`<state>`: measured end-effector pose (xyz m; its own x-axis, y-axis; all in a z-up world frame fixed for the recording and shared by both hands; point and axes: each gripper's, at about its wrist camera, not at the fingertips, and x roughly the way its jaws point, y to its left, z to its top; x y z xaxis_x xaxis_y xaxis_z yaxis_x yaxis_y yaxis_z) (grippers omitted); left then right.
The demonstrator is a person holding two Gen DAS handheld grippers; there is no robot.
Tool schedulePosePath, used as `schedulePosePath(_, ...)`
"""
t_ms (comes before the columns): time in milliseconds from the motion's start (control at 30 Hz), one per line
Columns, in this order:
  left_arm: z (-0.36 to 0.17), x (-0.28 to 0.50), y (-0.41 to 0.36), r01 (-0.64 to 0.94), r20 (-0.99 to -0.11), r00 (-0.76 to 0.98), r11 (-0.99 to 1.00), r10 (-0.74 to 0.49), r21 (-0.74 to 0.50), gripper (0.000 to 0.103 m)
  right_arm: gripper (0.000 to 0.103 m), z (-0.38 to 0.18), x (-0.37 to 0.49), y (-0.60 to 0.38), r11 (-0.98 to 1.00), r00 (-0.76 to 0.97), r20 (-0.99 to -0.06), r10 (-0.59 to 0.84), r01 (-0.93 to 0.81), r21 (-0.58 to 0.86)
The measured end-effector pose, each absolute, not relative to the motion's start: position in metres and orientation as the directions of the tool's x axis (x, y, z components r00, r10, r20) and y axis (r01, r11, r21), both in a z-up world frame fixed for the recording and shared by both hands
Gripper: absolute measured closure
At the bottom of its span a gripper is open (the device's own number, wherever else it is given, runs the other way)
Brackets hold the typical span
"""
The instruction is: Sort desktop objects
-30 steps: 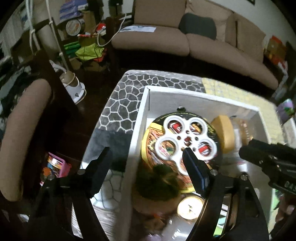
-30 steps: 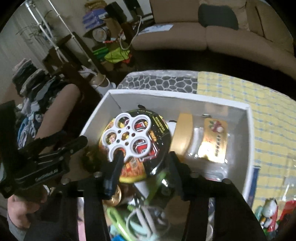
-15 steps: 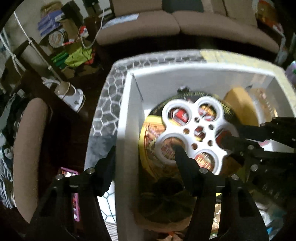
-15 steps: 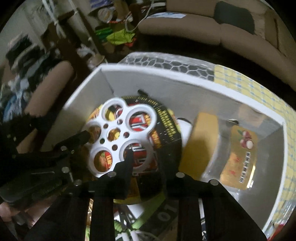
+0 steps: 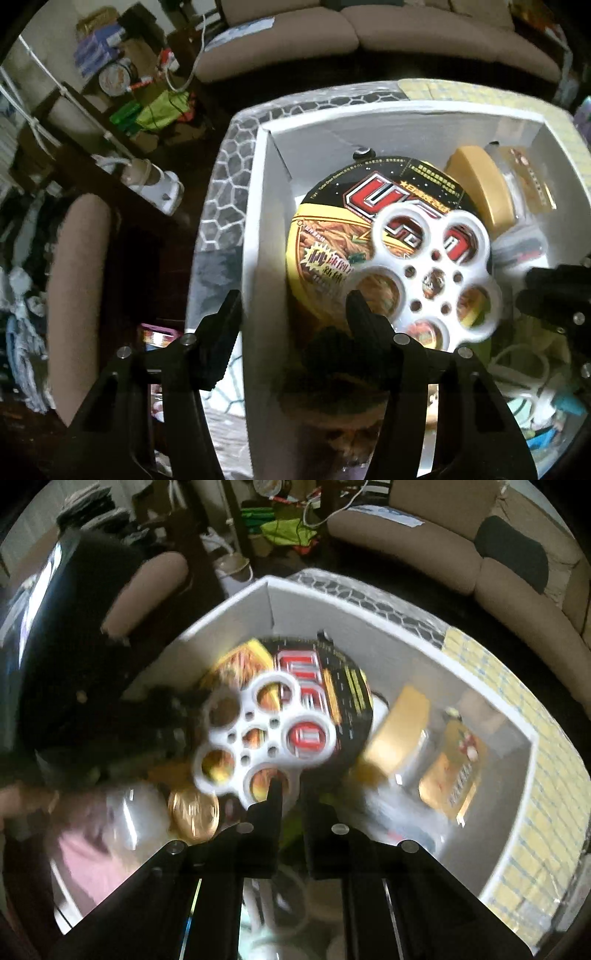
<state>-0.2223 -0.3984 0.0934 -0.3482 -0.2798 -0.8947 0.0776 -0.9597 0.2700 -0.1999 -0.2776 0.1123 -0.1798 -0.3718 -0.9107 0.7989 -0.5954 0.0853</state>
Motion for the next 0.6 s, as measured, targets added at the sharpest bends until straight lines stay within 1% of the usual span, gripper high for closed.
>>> schedulePosePath(33, 0.097, -0.219, -0.395, 0.073, -0.89, -0.356, -0.958, -0.284, 0.277, 0.051, 0.094, 0.112, -0.197, -0.271, -0.595, -0.181, -0.917, -0.356, 0.8, 0.073)
schedulePosePath(100, 0.103, -0.215, -0.385, 0.039, -0.897, -0.37, -0.968, -0.243, 0.246, 0.05, 0.094, 0.106, -0.193, -0.255, -0.598, -0.187, -0.932, -0.31, 0.8, 0.038)
schedulePosePath(167, 0.106, -0.214, -0.373, 0.016, -0.878, -0.387, -0.954, -0.283, 0.301, 0.05, 0.094, 0.102, -0.196, -0.239, -0.623, -0.185, -0.937, -0.296, 0.781, 0.042)
schedulePosePath(233, 0.103, -0.221, -0.367, 0.014, -0.861, -0.378, -0.932, -0.339, 0.361, 0.05, 0.093, 0.105, -0.202, -0.224, -0.667, -0.183, -0.922, -0.342, 0.738, 0.1)
schedulePosePath(333, 0.095, -0.227, -0.366, 0.003, -0.867, -0.366, -0.932, -0.34, 0.364, 0.05, 0.09, 0.108, -0.209, -0.224, -0.7, -0.179, -0.886, -0.428, 0.686, 0.199)
schedulePosePath(400, 0.086, -0.233, -0.364, -0.005, -0.868, -0.352, -0.927, -0.351, 0.376, 0.05, 0.087, 0.106, -0.216, -0.236, -0.709, -0.155, -0.877, -0.454, 0.659, 0.25)
schedulePosePath(433, 0.08, -0.237, -0.366, -0.011, -0.871, -0.342, -0.925, -0.353, 0.38, 0.05, 0.08, 0.101, -0.22, -0.242, -0.711, -0.143, -0.875, -0.462, 0.649, 0.27)
schedulePosePath(467, 0.074, -0.239, -0.366, -0.022, -0.874, -0.33, -0.923, -0.356, 0.384, 0.05, 0.076, 0.097, -0.222, -0.248, -0.715, -0.132, -0.873, -0.469, 0.637, 0.287)
schedulePosePath(500, 0.067, -0.242, -0.368, -0.035, -0.876, -0.322, -0.92, -0.358, 0.389, 0.05, 0.075, 0.091, -0.226, -0.255, -0.718, -0.116, -0.87, -0.479, 0.622, 0.312)
schedulePosePath(567, 0.056, -0.245, -0.369, -0.055, -0.879, -0.32, -0.919, -0.353, 0.389, 0.055, 0.075, 0.083, -0.229, -0.266, -0.714, -0.088, -0.869, -0.488, 0.612, 0.339)
schedulePosePath(600, 0.054, -0.246, -0.37, -0.052, -0.883, -0.321, -0.925, -0.341, 0.376, 0.06, 0.075, 0.079, -0.229, -0.272, -0.713, -0.083, -0.873, -0.481, 0.616, 0.335)
